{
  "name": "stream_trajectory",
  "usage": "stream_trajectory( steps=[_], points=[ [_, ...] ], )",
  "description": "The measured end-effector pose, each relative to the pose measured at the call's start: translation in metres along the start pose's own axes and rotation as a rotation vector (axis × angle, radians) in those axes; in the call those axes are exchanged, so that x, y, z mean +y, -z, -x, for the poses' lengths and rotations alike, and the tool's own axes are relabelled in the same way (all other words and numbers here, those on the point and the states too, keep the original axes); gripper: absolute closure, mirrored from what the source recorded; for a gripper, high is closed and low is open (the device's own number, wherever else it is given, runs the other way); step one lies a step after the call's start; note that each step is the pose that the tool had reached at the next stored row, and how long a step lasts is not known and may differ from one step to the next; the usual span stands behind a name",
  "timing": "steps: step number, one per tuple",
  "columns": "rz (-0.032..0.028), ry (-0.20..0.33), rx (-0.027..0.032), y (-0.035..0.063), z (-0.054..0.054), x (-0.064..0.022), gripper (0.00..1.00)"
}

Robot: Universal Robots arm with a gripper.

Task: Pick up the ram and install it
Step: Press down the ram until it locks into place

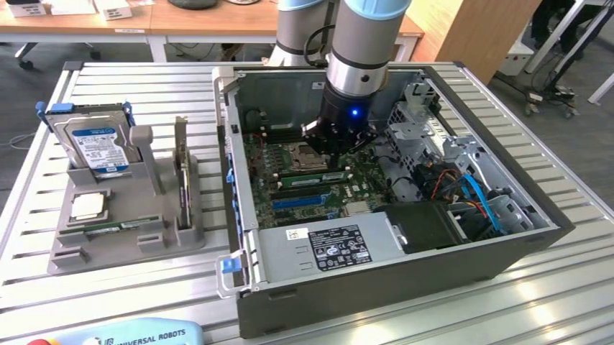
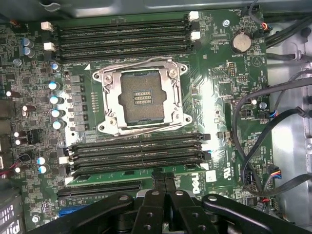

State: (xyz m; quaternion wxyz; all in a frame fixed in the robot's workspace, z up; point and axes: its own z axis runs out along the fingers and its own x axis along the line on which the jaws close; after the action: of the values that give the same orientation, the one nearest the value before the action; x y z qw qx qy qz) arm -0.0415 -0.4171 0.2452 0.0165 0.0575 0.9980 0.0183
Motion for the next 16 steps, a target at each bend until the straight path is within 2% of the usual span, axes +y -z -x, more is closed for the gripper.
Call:
stream_trajectory(
  steps=[3, 11, 16],
  points=[
    [-0.0003, 0.0, 0.0034, 0.0002, 0.0, 0.0, 0.9],
    [-0.0003, 0.004, 0.0037, 0.0003, -0.0016, -0.0001, 0.9],
    [0.0009, 0.041, 0.0051, 0.0003, -0.0024, -0.0002, 0.9]
  ],
)
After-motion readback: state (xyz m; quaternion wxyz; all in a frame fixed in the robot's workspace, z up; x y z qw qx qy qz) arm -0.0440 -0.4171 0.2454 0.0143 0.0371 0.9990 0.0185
